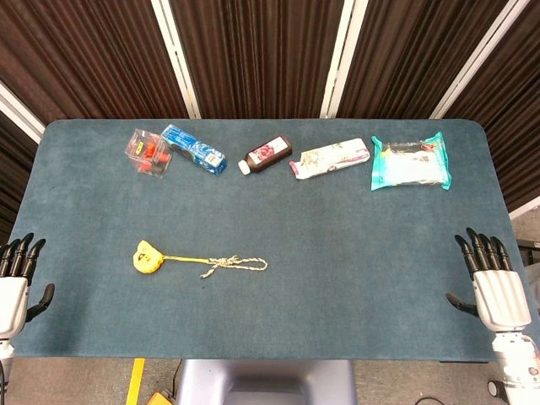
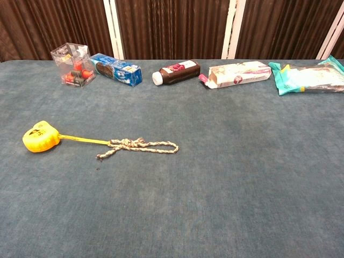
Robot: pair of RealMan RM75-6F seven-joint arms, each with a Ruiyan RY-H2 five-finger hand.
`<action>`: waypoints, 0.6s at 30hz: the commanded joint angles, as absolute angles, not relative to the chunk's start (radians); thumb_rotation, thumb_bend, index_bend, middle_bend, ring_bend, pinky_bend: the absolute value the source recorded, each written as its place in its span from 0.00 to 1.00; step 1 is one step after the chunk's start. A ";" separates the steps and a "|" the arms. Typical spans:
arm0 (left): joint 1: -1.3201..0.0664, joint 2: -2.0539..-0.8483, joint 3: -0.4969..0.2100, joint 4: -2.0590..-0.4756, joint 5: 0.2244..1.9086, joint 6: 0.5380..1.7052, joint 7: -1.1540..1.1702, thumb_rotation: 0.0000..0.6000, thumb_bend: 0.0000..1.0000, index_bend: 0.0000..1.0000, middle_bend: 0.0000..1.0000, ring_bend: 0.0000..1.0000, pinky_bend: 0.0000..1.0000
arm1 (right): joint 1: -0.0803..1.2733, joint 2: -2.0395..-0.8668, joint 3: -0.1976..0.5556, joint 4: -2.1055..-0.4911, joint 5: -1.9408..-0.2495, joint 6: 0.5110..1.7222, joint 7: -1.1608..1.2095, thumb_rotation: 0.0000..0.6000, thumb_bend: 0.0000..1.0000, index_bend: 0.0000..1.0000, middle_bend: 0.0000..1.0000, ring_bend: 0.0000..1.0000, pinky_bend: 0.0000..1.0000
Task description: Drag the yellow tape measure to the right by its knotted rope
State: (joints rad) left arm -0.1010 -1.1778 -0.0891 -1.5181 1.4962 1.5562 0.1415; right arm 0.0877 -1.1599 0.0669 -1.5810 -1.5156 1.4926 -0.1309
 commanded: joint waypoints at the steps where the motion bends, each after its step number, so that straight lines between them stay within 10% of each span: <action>1: -0.098 -1.174 -0.089 -1.522 1.492 1.559 0.136 1.00 0.39 0.06 0.00 0.00 0.09 | 0.089 -1.162 0.065 -1.579 -1.519 1.492 -0.134 1.00 0.01 0.17 0.06 0.02 0.00; 18: -0.078 -1.163 -0.092 -1.538 1.502 1.600 0.123 1.00 0.39 0.06 0.00 0.00 0.09 | 0.089 -1.153 0.054 -1.576 -1.543 1.493 -0.096 1.00 0.01 0.19 0.06 0.02 0.00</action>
